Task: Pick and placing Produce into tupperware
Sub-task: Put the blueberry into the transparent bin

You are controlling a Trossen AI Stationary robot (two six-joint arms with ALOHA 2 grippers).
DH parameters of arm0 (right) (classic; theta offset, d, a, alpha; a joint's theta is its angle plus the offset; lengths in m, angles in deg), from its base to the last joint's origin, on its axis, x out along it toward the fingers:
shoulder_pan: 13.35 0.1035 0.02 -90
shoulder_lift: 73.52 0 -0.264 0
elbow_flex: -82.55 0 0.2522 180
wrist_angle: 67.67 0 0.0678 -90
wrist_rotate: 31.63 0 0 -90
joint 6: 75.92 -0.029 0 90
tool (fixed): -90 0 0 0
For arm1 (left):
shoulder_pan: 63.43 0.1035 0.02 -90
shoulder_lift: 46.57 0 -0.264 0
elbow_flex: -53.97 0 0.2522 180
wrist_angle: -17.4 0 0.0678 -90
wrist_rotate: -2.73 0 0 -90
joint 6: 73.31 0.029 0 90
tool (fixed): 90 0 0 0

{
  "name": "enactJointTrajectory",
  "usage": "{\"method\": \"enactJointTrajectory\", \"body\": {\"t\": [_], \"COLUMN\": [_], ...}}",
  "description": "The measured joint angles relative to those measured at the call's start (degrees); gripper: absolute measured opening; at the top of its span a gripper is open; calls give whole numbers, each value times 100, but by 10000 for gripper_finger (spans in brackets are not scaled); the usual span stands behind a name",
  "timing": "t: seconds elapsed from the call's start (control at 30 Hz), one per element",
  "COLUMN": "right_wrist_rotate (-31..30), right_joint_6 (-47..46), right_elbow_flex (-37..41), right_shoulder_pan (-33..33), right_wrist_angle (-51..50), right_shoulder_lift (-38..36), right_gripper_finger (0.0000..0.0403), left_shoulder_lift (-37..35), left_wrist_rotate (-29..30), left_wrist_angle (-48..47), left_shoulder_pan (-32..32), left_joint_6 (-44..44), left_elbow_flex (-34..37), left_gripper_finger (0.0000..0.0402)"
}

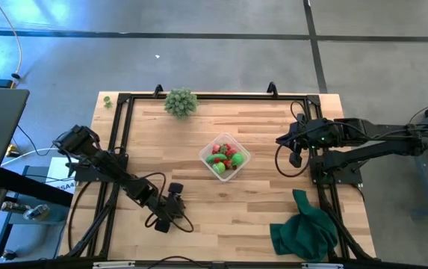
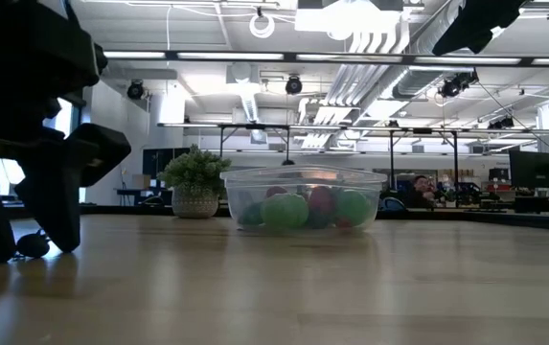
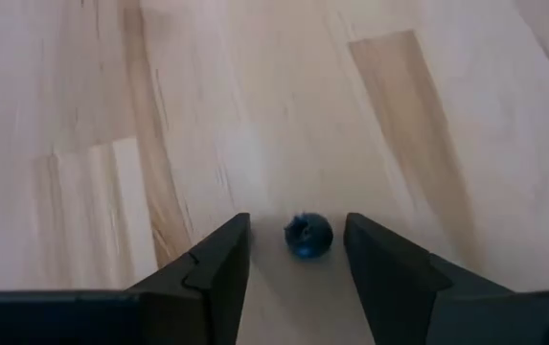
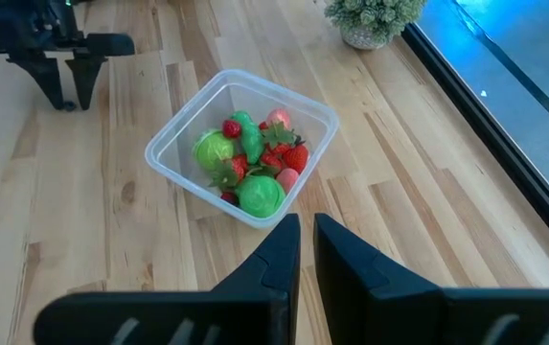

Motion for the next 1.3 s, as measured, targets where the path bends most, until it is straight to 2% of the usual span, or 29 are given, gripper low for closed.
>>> {"method": "enactJointTrajectory", "body": {"t": [0.77,1.3], "right_wrist_rotate": [-1,1], "right_joint_6": [0,0], "right_elbow_flex": [0,0], "right_shoulder_pan": [-2,0], "right_wrist_angle": [0,0], "right_shoulder_lift": [0,0], "right_gripper_finger": [25,25], "left_shoulder_lift": [65,74], "left_wrist_rotate": [-252,-358], "left_wrist_angle": [-126,3], "left_shoulder_pan": [7,0], "left_joint_6": [237,262], "left_elbow_flex": [-13,0], "left_gripper_finger": [162,87]}}
